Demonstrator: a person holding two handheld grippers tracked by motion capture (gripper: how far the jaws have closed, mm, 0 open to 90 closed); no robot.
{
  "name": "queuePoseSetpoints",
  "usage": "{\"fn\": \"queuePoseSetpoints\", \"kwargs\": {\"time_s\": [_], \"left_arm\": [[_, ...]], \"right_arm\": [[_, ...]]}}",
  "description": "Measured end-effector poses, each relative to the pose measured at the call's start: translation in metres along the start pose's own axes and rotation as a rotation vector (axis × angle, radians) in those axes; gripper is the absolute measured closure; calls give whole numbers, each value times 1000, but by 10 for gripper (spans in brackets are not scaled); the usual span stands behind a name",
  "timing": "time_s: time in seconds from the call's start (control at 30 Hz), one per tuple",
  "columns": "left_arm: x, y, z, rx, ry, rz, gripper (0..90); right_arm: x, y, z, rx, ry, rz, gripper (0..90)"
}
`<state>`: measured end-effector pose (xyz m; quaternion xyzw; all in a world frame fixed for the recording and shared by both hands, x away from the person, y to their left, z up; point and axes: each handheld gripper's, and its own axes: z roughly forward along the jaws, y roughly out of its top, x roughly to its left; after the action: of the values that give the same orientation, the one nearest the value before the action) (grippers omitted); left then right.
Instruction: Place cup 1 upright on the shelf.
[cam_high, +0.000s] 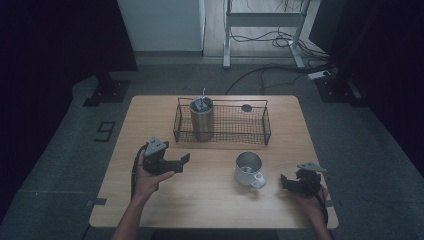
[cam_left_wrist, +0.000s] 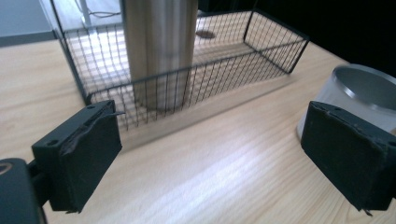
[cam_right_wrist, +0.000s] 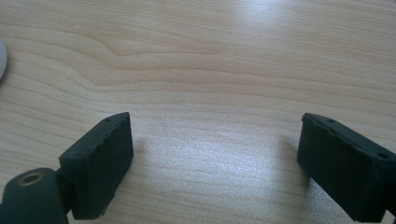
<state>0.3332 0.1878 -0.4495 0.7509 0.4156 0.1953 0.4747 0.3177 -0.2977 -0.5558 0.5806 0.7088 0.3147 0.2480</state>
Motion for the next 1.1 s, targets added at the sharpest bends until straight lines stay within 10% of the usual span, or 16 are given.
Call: {"fn": "queuePoseSetpoints", "kwargs": {"time_s": [0.63,1.1], "left_arm": [[1,-66,-5,116,38,-41,59],[1,-71,-2,127,43,-38,68]], "right_arm": [[0,0,0,-1,-4,1,109],[0,0,0,-1,-1,3,112]]}}
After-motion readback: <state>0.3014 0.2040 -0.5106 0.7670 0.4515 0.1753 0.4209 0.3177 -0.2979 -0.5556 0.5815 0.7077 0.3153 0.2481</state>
